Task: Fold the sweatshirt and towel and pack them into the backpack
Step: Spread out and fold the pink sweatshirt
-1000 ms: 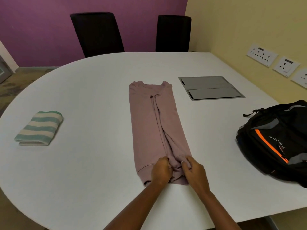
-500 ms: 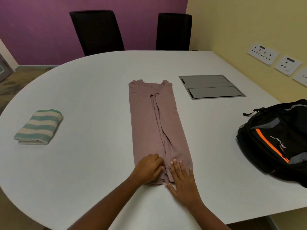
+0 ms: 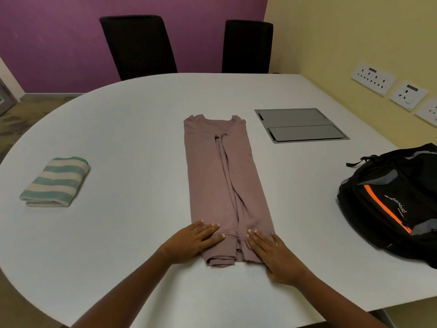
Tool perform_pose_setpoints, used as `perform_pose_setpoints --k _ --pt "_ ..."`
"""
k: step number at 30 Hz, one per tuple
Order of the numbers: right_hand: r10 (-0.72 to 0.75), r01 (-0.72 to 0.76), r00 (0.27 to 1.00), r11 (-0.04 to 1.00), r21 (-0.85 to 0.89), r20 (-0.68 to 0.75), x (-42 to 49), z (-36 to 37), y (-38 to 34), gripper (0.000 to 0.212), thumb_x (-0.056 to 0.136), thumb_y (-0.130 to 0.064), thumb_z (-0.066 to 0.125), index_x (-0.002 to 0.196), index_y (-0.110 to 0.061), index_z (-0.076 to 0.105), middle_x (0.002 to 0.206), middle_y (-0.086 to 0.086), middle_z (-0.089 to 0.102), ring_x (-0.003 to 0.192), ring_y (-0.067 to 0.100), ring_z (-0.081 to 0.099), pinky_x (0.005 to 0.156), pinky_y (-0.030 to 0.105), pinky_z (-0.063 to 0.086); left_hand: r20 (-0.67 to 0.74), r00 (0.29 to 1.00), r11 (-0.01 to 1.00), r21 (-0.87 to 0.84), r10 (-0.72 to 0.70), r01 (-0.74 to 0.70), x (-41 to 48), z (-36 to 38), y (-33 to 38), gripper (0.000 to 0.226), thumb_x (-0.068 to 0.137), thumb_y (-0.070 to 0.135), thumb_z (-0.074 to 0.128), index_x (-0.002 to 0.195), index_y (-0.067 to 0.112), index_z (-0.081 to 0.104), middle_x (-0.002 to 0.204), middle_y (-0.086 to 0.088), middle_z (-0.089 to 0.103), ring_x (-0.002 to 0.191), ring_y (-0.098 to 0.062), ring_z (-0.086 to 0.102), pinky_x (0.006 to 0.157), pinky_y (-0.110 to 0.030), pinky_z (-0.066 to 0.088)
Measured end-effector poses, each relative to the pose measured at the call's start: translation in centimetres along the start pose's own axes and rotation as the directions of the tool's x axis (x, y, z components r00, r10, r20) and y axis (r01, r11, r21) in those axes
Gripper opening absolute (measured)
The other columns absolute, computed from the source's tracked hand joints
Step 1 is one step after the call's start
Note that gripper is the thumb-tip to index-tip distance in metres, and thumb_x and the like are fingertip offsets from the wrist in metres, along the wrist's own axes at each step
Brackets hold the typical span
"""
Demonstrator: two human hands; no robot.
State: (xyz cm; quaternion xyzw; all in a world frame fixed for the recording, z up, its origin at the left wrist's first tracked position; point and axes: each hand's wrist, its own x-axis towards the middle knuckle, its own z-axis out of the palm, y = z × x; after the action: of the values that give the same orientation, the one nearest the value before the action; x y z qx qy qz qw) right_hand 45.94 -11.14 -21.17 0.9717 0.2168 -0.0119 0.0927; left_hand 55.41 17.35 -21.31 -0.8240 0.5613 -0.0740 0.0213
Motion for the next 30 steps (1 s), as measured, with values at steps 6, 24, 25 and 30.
perform_pose_setpoints --k 6,24,25,30 --pt "0.021 -0.021 1.000 1.000 -0.011 0.010 0.1 0.0 -0.5 0.100 0.057 -0.042 0.056 0.146 -0.017 0.019 0.147 0.003 0.030 0.144 0.021 -0.011 0.086 0.053 0.048 0.062 0.976 0.956 -0.199 -0.207 0.215 0.6 0.1 1.7 0.047 0.079 0.026 0.034 0.125 0.032 0.045 0.114 0.003 0.069 0.091 -0.009 0.069 0.074 -0.015 0.053" --pt "0.174 -0.140 0.958 0.977 0.160 -0.227 0.3 -2.3 -1.2 0.112 0.027 -0.021 0.088 0.128 -0.020 0.040 0.111 0.003 0.067 0.097 0.025 0.067 0.071 0.046 0.055 0.300 0.744 0.297 -0.778 -0.598 0.553 2.3 -7.4 -0.3 0.030 0.093 0.014 0.051 0.122 0.020 0.060 0.121 -0.002 0.064 0.102 -0.011 0.052 0.088 -0.016 0.036" --pt "0.167 -0.127 0.943 0.980 0.153 -0.288 0.5 -3.1 -1.0 0.101 0.028 -0.019 0.088 0.120 -0.020 0.044 0.102 0.001 0.071 0.089 0.021 0.070 0.072 0.046 0.055 0.323 0.745 0.282 -0.779 -0.584 0.559 2.2 -8.1 -0.4 0.030 0.094 0.017 0.051 0.123 0.020 0.059 0.122 -0.003 0.063 0.103 -0.013 0.052 0.091 -0.019 0.037" --pt "0.121 -0.094 0.991 0.930 0.356 -0.054 1.1 -10.7 1.1 0.054 0.065 -0.022 0.050 0.118 -0.027 0.059 0.107 -0.006 0.070 0.093 0.017 0.065 0.095 0.030 0.045 0.496 0.762 0.111 -0.804 -0.416 0.584 1.6 -11.1 -1.9 0.044 0.073 0.031 0.048 0.115 0.020 0.057 0.109 -0.002 0.062 0.101 -0.020 0.058 0.085 -0.023 0.046"
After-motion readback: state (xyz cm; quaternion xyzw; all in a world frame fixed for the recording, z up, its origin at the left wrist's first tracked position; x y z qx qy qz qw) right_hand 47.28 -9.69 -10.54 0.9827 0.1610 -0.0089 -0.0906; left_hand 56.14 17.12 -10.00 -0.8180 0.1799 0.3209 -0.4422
